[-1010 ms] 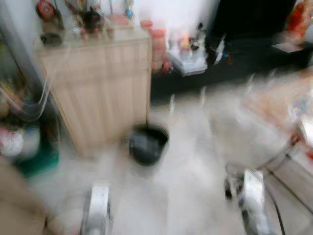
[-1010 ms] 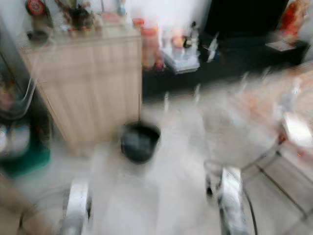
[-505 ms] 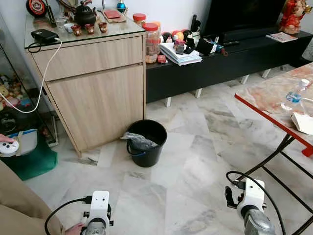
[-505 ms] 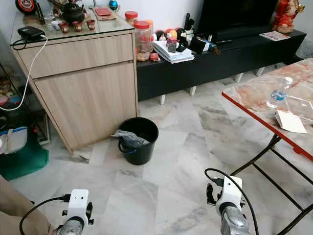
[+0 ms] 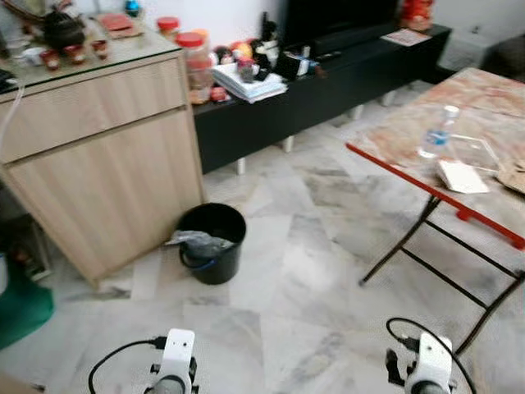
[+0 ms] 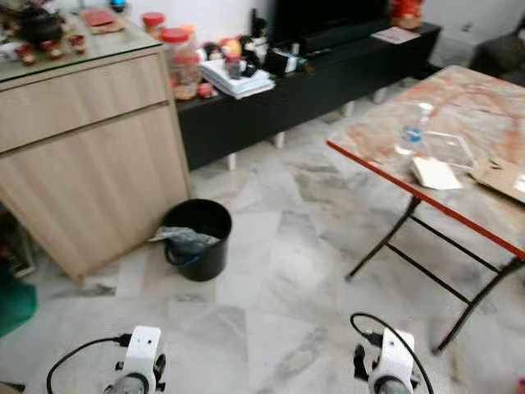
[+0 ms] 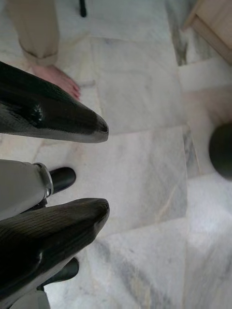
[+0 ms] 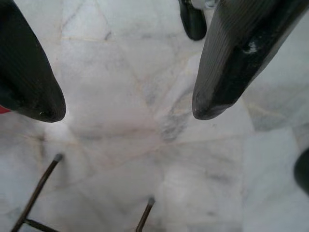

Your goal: Picking trash to rubbish bin

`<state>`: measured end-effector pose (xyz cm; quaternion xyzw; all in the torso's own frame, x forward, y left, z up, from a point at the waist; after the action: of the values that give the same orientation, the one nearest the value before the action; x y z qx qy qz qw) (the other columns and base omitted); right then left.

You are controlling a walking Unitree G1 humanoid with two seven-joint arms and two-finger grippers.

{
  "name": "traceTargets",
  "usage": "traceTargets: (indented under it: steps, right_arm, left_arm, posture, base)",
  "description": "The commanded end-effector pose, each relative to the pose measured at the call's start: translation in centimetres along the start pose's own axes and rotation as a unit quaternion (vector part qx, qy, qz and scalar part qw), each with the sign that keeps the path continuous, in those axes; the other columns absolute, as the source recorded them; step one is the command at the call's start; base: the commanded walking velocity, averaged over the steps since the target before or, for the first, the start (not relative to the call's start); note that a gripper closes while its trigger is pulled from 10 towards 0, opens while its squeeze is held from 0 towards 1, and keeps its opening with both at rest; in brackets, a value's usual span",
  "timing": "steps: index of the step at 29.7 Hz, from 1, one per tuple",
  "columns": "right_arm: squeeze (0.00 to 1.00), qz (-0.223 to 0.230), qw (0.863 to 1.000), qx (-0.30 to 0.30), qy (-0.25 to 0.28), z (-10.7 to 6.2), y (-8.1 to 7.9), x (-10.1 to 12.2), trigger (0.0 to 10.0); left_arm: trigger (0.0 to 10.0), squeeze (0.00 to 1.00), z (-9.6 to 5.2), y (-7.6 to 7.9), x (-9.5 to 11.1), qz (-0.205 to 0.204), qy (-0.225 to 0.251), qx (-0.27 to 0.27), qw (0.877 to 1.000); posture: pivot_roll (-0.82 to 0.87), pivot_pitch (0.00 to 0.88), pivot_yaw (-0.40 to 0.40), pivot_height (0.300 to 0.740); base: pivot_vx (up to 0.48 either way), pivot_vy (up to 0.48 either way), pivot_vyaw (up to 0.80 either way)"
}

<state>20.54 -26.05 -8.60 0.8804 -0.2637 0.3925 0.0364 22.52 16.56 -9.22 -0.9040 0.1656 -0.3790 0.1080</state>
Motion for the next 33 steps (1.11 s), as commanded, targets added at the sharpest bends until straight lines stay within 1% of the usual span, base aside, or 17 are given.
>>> traceTargets:
  steps: [1, 17, 19, 23, 28, 33]
  right_arm:
    - [0.0, 0.008, 1.0, -0.007, 0.006, 0.1, 0.2, 0.3, 10.0]
    - [0.0, 0.005, 1.0, -0.004, 0.015, 0.3, 0.1, 1.2, 10.0]
    - [0.0, 0.004, 1.0, -0.004, 0.016, 0.3, 0.1, 1.3, 10.0]
    - [0.0, 0.003, 1.0, -0.003, 0.017, 0.3, 0.0, 1.4, 10.0]
    - [0.0, 0.001, 1.0, -0.002, 0.018, 0.3, 0.1, 1.5, 10.0]
    - [0.0, -0.001, 1.0, -0.002, 0.019, 0.3, 0.0, 1.6, 10.0]
  left_arm:
    - [10.0, 0.0, -0.1, 0.2, -0.7, 0.001, -0.014, -0.005, 1.0]
    - [10.0, 0.0, -0.1, 0.0, -0.7, -0.012, -0.015, 0.006, 1.0]
    - [10.0, 0.0, -0.1, 0.0, -0.6, -0.011, -0.015, 0.006, 1.0]
    - [10.0, 0.0, -0.1, -0.1, -0.5, 0.01, -0.017, 0.011, 1.0]
    - [10.0, 0.0, -0.1, -0.1, -0.6, 0.005, -0.022, 0.015, 1.0]
    - [10.0, 0.0, -0.1, -0.2, -0.7, 0.01, -0.024, 0.018, 1.0]
  posture:
    - [-0.12, 0.0, -0.046, 0.74]
    - [-0.11, 0.0, -0.067, 0.74]
    - [-0.11, 0.004, -0.066, 0.74]
    - [-0.11, 0.01, -0.07, 0.74]
    - [-0.11, 0.018, -0.076, 0.74]
    - [-0.11, 0.02, -0.079, 0.74]
  base:
    - [0.0, 0.0, -0.77]
    - [0.0, 0.0, -0.76]
    - [0.0, 0.0, -0.76]
    - [0.0, 0.0, -0.77]
    - [0.0, -0.321, -0.76]
    - [0.0, -0.418, -0.76]
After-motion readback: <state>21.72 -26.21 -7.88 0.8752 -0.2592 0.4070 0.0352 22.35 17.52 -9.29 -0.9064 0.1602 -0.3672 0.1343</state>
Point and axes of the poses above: a point about 5 cm out from each wrist's last joint towards the gripper, its own z axis pointing out of the wrist towards the gripper, its own x axis along the axis of the wrist's last joint, y = z × x, the point moved 3 cm from there along z, pointing out of the wrist towards the gripper, and after that the axes turned 14 degrees about z, right-handed, at the moved point
